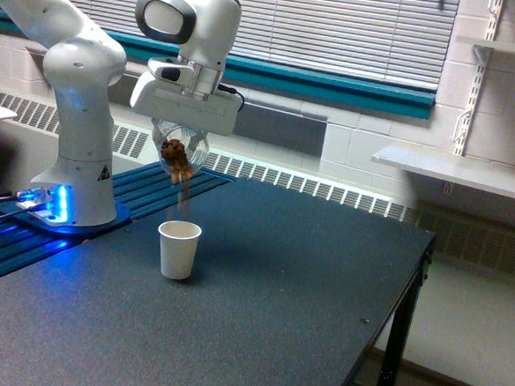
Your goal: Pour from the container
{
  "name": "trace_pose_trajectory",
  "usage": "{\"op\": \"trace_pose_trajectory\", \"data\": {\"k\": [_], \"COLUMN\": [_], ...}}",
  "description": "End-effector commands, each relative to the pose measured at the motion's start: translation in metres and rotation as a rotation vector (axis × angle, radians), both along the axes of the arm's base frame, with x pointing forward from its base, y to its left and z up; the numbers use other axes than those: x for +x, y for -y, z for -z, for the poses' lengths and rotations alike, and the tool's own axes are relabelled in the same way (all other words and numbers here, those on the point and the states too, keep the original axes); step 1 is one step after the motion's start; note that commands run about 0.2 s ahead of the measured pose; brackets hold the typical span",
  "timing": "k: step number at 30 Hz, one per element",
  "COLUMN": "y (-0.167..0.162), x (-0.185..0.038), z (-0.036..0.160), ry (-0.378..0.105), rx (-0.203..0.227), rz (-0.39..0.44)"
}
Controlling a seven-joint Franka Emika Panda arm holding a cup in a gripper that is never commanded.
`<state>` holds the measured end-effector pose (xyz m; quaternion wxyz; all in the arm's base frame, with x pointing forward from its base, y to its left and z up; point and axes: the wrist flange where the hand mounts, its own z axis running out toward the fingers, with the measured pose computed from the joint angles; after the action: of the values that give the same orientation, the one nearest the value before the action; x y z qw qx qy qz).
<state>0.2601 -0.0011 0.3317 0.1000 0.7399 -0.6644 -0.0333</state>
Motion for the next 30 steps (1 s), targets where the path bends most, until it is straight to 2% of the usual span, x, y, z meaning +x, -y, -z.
{"op": "trace_pose_trajectory", "data": {"k": [1,30], "y": [-0.0069,-0.0089], "x": [-0.0087,-0.0098], "z": [0.0145,0.0174], "ry": [-0.032,-0.041], "rx": [-0.014,-0.017], "rz": [0.004,0.02]}}
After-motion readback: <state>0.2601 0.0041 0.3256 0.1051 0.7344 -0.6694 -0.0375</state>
